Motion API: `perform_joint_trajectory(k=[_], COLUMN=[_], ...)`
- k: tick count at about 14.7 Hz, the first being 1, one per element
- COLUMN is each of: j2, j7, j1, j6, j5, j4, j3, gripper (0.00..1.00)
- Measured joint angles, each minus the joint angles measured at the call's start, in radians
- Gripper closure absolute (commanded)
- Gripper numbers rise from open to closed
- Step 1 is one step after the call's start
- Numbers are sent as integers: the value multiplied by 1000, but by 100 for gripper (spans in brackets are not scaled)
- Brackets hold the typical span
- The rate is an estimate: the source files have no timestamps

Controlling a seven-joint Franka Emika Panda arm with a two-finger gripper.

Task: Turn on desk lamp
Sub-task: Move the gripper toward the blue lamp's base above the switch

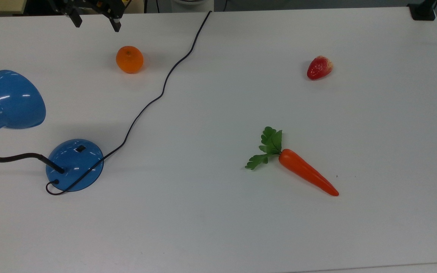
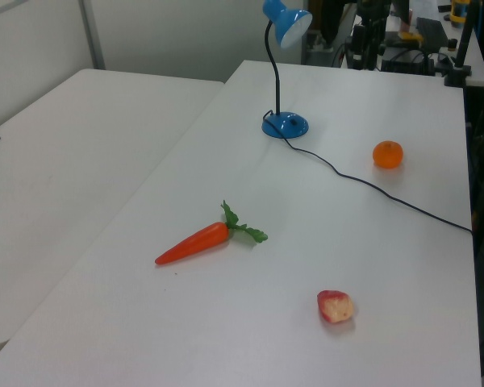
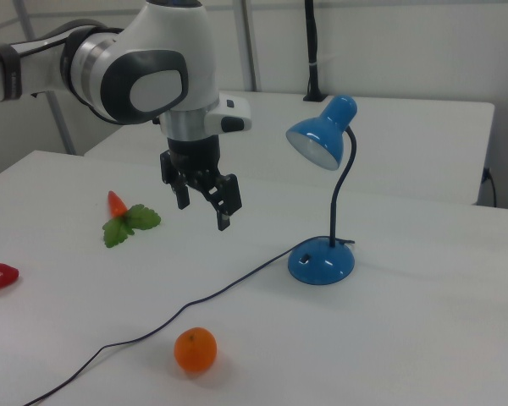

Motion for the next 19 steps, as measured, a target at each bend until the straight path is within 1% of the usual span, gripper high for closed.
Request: perform_joint_trajectory(k=[8,9,10,11,12,13,14,16,19], j2=[3,3,3,3,3,3,3,1,1], j7=[-28,-28,-28,-28,-28,-28,-28,-28,-28], j1=[-5,-5,-5,-5,-5,-5,-5,-6,-10], j6=[0,0,0,0,0,0,0,0,0], j5=[0,0,0,0,0,0,0,0,7], j4=[0,0,0,0,0,0,0,0,0], j3=[0,0,0,0,0,0,0,-1,-1], gripper=[0,9,30,54,74,84,90,95,97])
